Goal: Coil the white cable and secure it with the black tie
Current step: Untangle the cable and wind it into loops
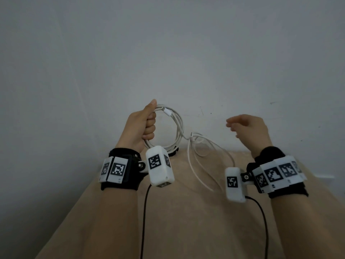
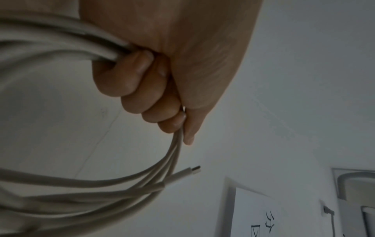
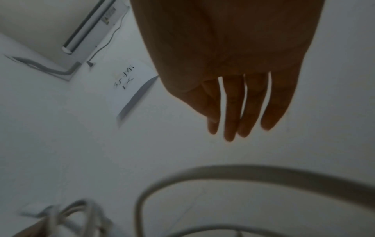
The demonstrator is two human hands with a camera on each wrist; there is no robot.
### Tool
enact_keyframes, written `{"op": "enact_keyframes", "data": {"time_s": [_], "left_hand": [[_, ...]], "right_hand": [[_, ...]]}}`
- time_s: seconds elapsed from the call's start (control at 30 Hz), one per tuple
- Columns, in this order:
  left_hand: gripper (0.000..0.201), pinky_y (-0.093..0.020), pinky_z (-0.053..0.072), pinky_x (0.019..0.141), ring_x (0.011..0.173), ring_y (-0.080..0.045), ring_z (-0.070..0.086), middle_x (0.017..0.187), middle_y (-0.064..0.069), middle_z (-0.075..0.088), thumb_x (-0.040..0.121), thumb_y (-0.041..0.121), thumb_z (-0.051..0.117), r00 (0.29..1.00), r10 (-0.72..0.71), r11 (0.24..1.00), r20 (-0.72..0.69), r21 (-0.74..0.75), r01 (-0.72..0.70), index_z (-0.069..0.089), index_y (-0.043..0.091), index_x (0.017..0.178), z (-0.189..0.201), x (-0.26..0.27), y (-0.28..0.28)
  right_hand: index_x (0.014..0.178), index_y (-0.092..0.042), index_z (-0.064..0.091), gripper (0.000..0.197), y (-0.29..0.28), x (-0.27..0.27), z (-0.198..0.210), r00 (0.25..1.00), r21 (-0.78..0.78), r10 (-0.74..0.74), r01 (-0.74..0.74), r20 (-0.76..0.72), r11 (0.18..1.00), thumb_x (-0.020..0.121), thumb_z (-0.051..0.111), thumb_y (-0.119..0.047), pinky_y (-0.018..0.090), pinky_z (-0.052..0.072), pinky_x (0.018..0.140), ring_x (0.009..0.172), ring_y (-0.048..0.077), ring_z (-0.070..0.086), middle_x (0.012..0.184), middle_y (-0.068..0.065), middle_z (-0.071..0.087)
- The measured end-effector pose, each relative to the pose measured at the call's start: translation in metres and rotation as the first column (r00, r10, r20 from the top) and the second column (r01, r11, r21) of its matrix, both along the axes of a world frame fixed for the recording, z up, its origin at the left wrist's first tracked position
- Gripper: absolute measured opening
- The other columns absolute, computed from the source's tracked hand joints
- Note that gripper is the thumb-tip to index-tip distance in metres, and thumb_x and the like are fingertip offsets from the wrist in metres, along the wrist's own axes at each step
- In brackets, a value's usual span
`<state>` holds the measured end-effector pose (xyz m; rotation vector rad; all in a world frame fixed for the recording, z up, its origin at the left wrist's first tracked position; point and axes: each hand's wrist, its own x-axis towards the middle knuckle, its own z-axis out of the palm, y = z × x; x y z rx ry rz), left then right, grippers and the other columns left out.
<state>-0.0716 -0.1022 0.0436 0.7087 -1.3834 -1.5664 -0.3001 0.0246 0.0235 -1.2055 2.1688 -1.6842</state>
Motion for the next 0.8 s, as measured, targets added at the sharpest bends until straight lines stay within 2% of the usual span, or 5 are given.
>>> {"op": "enact_keyframes", "data": {"time_s": [0.17, 0.27, 0.43, 0.57, 0.8], "left_hand": [[0.046, -0.021, 0.008, 0.039, 0.038, -0.005, 0.013, 0.047, 0.011, 0.020, 0.092, 0.043, 0.058, 1.000, -0.015, 1.000, 0.015, -0.022, 0.016, 0.031, 0.023, 0.059, 0.002, -0.005, 0.005], [0.046, -0.021, 0.009, 0.039, 0.038, -0.005, 0.013, 0.047, 0.011, 0.020, 0.092, 0.042, 0.057, 1.000, -0.009, 0.999, 0.013, -0.031, 0.009, 0.031, 0.023, 0.060, 0.003, -0.004, 0.005], [0.047, -0.020, 0.008, 0.039, 0.038, -0.005, 0.013, 0.047, 0.011, 0.020, 0.092, 0.042, 0.058, 1.000, -0.002, 1.000, 0.001, -0.023, 0.002, 0.032, 0.023, 0.058, 0.002, -0.001, 0.003], [0.046, -0.021, 0.008, 0.039, 0.038, -0.005, 0.013, 0.047, 0.011, 0.020, 0.092, 0.042, 0.058, 1.000, 0.005, 0.999, 0.017, -0.049, -0.004, 0.032, 0.023, 0.059, 0.001, -0.003, 0.004], [0.046, -0.018, 0.010, 0.036, 0.036, -0.004, 0.013, 0.046, 0.011, 0.019, 0.091, 0.043, 0.059, 0.998, 0.046, 0.999, -0.051, 0.026, -0.044, 0.031, 0.023, 0.060, 0.000, 0.006, -0.004]], "right_hand": [[0.105, -0.031, 0.066, 0.021, -0.006, 0.047, 0.013, 0.902, 0.115, 0.390, -0.375, -0.184, 0.920, 0.087, 0.064, -0.021, 0.016, 0.045, 0.078, 0.095, 0.002, 0.063, 0.103, -0.015, 0.069], [0.134, -0.032, 0.049, 0.058, -0.011, 0.057, 0.008, 0.820, 0.350, 0.525, -0.434, -0.228, 0.830, 0.081, 0.072, -0.032, 0.015, 0.040, 0.083, 0.102, 0.002, 0.057, 0.119, -0.015, 0.059], [0.114, -0.028, 0.065, 0.037, -0.012, 0.049, 0.001, 0.799, 0.363, 0.501, -0.382, -0.333, 0.850, 0.080, 0.074, -0.018, 0.003, 0.037, 0.067, 0.074, -0.014, 0.051, 0.107, -0.011, 0.062], [0.090, -0.025, 0.070, 0.013, -0.013, 0.050, -0.002, 0.800, 0.341, 0.456, -0.335, -0.389, 0.878, 0.080, 0.073, -0.016, 0.011, 0.039, 0.067, 0.073, 0.003, 0.052, 0.092, -0.007, 0.058], [0.080, -0.026, 0.061, 0.011, -0.018, 0.038, -0.001, 0.984, -0.181, 0.140, -0.158, -0.110, 0.971, 0.090, 0.061, -0.025, 0.023, 0.049, 0.077, 0.083, 0.014, 0.064, 0.087, -0.004, 0.066]]}}
